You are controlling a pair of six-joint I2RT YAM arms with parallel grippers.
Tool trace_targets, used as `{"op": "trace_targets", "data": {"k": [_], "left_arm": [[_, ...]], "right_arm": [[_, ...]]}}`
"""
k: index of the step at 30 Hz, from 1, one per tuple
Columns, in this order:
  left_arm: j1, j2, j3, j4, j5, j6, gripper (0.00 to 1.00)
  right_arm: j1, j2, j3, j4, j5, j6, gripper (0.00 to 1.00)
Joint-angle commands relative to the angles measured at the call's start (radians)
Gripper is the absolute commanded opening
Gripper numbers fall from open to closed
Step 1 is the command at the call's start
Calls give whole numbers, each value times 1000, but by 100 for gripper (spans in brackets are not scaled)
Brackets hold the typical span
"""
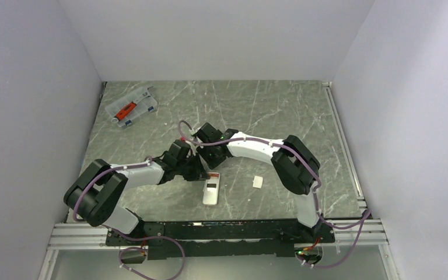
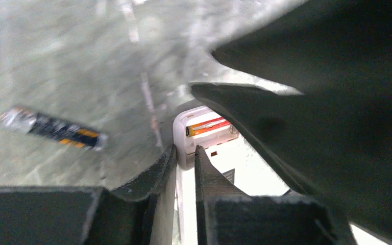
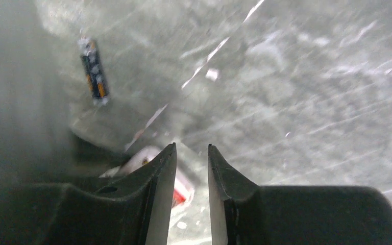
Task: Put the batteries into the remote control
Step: Load the battery into the remote control, then adjust the remote control at the center of the board.
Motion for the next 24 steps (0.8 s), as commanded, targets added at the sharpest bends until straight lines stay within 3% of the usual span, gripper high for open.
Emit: {"op": "trace_targets", "data": {"k": [1,13,24], "left_arm": [[-90,6,2,-43,37,305,20],[-89,-34,47,-134,-20,289,38],[-90,-99,61,-160,-22,267,45]], "right_arm": [[60,54,-22,149,38,-77,33],[59,-38,-42,121,113,-36,36],[59,-158,-115,114,157,2,45]]}}
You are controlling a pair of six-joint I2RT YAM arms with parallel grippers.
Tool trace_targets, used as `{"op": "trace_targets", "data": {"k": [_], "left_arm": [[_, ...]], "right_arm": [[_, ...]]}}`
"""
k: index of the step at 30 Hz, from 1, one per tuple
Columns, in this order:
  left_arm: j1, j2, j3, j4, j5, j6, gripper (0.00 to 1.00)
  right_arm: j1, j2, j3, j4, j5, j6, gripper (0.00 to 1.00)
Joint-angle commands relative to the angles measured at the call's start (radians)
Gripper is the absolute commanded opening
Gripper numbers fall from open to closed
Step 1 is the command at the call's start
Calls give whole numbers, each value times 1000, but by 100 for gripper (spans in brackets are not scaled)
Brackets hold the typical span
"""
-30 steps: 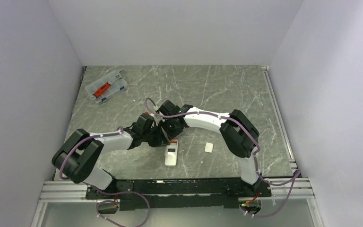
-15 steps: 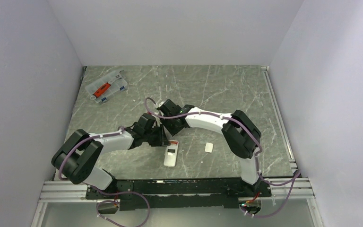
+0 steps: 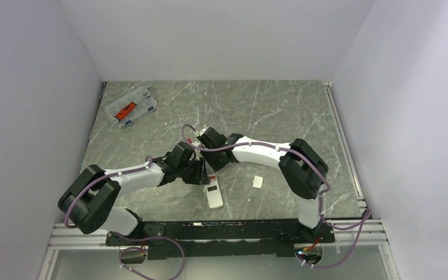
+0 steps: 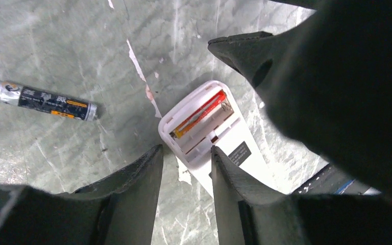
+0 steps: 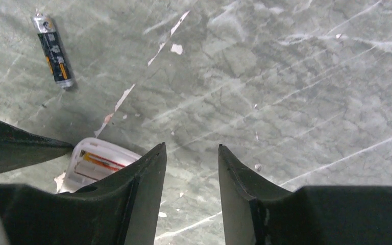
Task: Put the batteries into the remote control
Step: Adjust the remote control at the center of the board.
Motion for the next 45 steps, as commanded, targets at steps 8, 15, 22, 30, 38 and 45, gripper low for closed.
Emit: {"op": "trace_targets", "data": {"k": [8,15,22,30,38,45], "left_arm": [[-29,-113,17,-73,-5,61,47],[-30,-210,-9,-137,-57,52,51],[-29,-310,-14,-218,-97,49,56],[-30,-377,5,-283,-133,49,61],[-30,-400,4,-297,-122,24,63],[-30,-447,10,-365,-168,-3,64]], "right_arm": [[40,-170,-89,64,-23,54,47],[40,-234,-141,63,-30,95,51],[40,-326,-217,66,-56,133,52],[42,-459,-353,97,-153,211,53],[65,-581,-503,195,-268,332,52],[157,-607,-577,383,-326,508,49]]}}
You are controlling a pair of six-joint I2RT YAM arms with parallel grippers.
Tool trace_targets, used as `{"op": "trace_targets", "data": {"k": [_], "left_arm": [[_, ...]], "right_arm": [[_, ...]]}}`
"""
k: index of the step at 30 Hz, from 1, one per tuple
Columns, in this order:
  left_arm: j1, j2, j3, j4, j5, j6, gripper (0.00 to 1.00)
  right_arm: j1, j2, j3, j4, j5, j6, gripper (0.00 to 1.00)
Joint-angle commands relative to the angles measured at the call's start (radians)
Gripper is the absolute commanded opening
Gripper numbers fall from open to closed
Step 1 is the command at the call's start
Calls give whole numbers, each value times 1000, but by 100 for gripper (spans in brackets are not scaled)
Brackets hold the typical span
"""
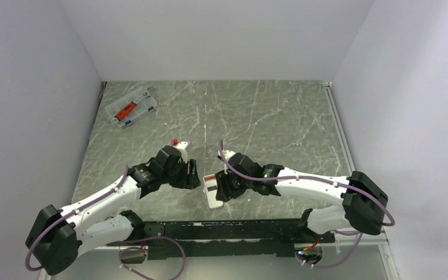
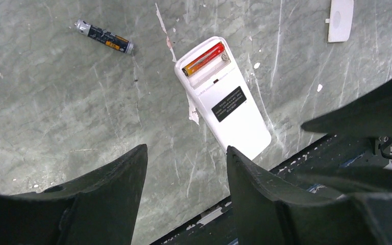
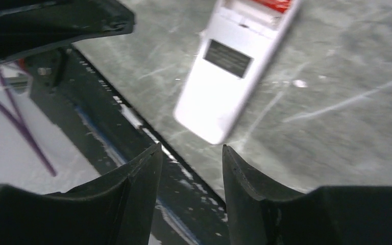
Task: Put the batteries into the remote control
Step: Adjust the remote control at the center of the board.
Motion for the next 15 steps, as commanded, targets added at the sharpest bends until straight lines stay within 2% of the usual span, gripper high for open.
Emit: {"op": "trace_targets", "data": {"k": [1,15], "left_arm": [[-1,-59,24,-49,-41,-36,63],[-2,-244,0,-178,-94,-93,67]], "right_arm": [[61,-9,-8,188,-43,149,48],[158,227,135,257,57,257,19]]}}
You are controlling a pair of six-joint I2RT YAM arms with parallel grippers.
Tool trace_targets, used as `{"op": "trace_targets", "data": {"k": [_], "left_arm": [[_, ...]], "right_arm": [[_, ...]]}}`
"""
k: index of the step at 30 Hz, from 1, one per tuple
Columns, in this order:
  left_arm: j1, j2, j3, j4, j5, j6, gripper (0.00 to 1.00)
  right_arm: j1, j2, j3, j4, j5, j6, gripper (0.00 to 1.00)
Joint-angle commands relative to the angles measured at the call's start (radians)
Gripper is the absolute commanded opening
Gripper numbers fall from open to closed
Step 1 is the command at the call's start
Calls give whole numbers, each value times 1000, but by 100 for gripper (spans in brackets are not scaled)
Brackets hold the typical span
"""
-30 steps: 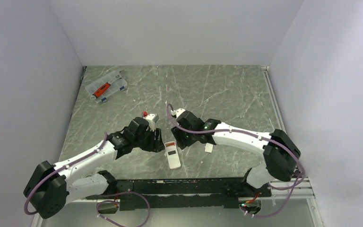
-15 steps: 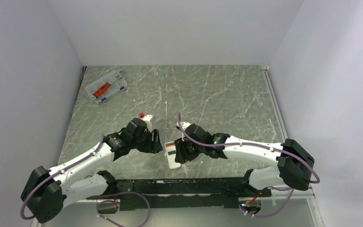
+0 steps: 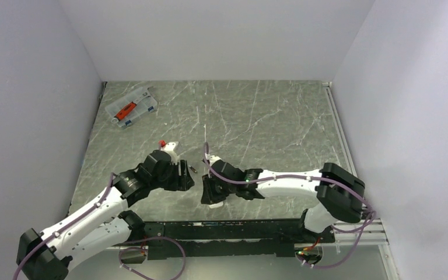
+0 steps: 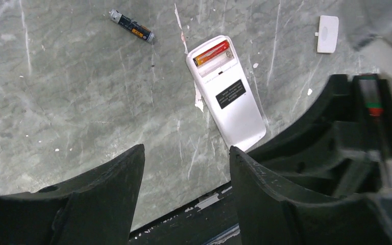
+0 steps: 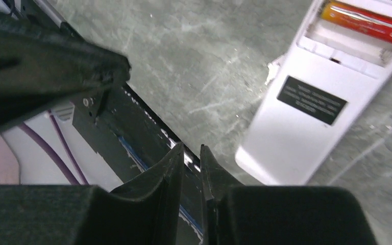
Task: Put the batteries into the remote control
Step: Adjust the remote control at the center of the board.
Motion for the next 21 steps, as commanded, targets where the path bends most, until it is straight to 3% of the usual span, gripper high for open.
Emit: {"op": "trace_targets", "data": {"k": [1,6,21], "left_arm": [[-1,-56,-2,-26,-12,-35,67],[-1,-89,21,-66,-26,-57,69],[-1,-110,3,-69,-57,-75,78]], "right_arm": [[34,74,93,54,46,45,18],[53,160,135,49,59,65,10],[85,206,131,-117,234,51,6]]}}
